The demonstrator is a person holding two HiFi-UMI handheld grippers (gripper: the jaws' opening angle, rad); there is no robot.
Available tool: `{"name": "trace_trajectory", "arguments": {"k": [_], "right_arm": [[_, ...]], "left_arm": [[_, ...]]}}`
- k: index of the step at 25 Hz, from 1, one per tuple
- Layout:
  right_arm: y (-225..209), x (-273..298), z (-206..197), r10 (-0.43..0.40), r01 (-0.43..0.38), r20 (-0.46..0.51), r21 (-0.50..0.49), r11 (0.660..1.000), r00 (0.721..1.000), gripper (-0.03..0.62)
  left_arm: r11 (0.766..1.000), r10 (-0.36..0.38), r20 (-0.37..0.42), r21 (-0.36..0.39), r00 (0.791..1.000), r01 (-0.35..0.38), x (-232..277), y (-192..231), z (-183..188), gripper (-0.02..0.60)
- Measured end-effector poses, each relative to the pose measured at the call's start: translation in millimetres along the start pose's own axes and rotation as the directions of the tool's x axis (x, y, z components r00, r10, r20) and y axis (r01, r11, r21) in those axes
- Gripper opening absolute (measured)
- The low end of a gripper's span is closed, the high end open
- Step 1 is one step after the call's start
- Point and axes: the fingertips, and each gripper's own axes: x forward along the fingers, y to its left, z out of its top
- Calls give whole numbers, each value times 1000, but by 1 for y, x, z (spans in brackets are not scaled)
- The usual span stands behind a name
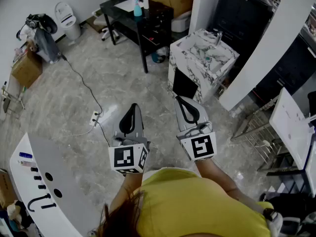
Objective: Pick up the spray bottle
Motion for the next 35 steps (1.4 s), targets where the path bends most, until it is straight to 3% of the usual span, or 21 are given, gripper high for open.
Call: {"name": "trace_trajectory", "arguments": {"k": [9,15,18,25,35], "right_arm": [[-2,9,-1,22,-25,58,47,999,998,0],[-12,50,-32,41,-42,24,26,999,999,2],[-17,90,-42,43,-44,20,26,999,999,2],[-38,198,-67,38,-38,-11,21,999,999,3],[-65,323,-90,-7,8,-66,18,1000,998,5]], "left_arm": [[1000,-1,-28,-2,1000,1,19,-12,-19,-3],[1000,-26,-36,-7,999,25,57,7,-34,-3],[999,-37,-34,5,999,37,88,31,-41,3],[997,-71,-48,-6,996,71,189,107,-54,130],[993,-119,-56,-22,991,118,299,191,-57,150]]}}
